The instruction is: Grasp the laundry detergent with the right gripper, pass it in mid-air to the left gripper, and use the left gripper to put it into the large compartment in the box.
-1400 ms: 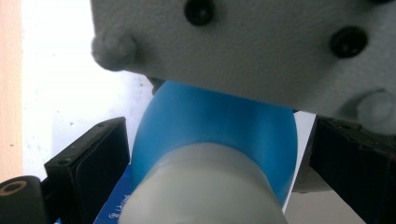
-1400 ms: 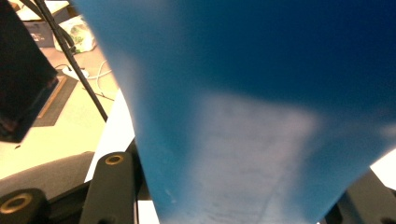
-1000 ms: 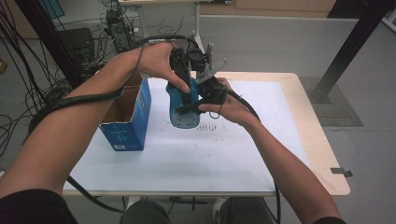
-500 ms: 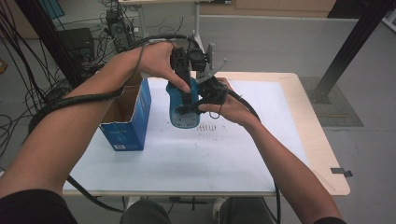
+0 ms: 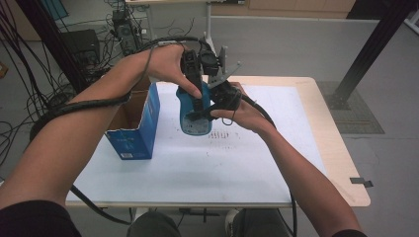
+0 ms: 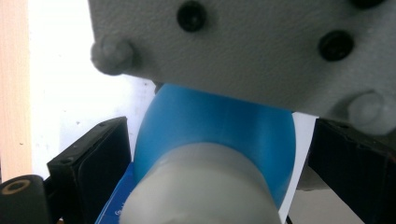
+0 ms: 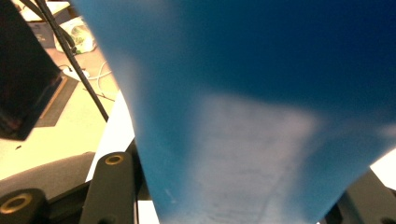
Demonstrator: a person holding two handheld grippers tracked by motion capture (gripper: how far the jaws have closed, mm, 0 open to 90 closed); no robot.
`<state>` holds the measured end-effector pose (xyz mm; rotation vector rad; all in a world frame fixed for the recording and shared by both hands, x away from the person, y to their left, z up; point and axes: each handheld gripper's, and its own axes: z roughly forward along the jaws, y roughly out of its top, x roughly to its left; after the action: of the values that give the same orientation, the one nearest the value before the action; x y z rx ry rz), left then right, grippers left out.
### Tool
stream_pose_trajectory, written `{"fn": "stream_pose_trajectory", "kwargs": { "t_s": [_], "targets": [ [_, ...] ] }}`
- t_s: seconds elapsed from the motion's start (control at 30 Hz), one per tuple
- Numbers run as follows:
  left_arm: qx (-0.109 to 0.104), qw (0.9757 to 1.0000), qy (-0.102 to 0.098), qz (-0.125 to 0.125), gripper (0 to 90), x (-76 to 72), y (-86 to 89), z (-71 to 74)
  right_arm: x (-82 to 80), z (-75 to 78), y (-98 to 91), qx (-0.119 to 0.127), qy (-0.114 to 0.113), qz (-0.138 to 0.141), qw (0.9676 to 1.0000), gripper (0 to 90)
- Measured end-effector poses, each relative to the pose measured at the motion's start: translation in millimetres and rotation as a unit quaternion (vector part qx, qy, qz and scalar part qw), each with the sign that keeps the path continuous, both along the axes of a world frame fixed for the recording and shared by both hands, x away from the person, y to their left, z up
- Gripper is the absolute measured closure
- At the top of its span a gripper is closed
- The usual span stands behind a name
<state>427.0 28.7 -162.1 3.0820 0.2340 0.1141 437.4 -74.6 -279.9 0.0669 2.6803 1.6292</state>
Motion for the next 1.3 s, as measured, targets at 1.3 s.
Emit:
{"fn": "stream_pose_trajectory", "kwargs": {
  "t_s": [1.3],
  "targets": [
    [0.017, 0.9993, -0.019, -0.027, 34.7, -2.5, -4.4, 1.9, -4.3, 3.8, -2.8, 0.0, -0.016, 0.001, 0.9999, 44.0]
  ]
}}
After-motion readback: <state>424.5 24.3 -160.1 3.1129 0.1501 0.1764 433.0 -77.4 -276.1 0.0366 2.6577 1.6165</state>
